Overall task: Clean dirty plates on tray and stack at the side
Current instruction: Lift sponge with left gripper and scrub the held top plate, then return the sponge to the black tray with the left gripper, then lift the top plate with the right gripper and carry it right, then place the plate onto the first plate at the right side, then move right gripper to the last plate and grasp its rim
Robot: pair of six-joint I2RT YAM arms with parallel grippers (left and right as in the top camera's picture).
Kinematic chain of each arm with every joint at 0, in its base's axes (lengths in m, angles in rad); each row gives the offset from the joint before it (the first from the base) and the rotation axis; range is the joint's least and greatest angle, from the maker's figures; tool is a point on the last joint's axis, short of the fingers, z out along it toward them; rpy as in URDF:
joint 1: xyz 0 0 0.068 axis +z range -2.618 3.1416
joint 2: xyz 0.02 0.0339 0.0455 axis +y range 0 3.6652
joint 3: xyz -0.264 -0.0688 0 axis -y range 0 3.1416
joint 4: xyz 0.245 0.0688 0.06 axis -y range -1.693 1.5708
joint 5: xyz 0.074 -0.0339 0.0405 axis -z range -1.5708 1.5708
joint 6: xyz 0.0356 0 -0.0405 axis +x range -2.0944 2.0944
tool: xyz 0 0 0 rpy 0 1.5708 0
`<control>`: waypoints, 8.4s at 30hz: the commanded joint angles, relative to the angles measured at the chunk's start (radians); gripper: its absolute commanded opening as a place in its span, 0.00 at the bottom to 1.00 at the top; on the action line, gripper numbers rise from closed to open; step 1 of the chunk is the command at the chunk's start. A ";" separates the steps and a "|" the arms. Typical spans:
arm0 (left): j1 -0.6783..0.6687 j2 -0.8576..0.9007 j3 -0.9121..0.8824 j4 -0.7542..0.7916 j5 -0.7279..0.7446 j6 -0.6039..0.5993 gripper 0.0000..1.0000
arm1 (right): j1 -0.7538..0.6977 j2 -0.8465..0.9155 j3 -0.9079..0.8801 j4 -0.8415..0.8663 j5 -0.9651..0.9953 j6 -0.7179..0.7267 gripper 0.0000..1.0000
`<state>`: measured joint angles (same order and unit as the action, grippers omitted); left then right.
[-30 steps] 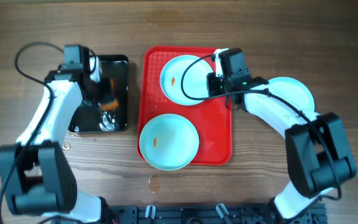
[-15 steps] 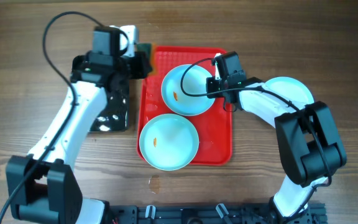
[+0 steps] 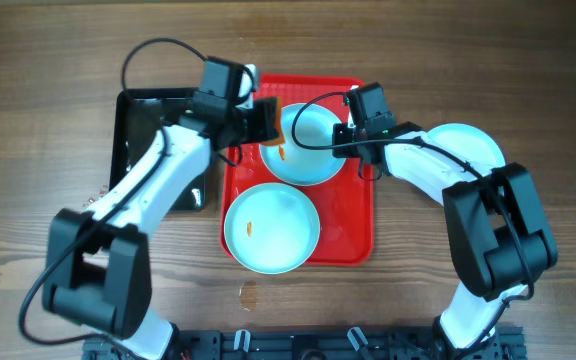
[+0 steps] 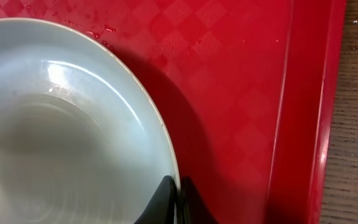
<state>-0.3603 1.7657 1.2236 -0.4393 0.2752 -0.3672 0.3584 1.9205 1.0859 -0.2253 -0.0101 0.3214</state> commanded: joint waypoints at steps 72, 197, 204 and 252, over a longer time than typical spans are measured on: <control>0.488 0.080 0.052 -0.423 -0.163 0.180 0.04 | 0.200 -0.440 -0.004 -0.156 0.586 -0.433 0.04; 0.488 0.080 0.051 -0.416 -0.163 0.180 1.00 | -0.464 -0.524 -0.071 -0.552 -0.595 -0.254 0.58; 0.488 0.080 0.051 -0.416 -0.163 0.180 1.00 | -0.015 -0.502 -0.083 -0.571 -0.359 -0.153 0.51; 0.488 0.080 0.051 -0.549 -0.232 0.071 1.00 | 0.106 -0.256 -0.082 -0.241 0.063 0.057 0.04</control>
<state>0.1265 1.8603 1.2781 -0.9993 0.1825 -0.2043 0.4656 1.6836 0.9882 -0.4702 0.0605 0.3485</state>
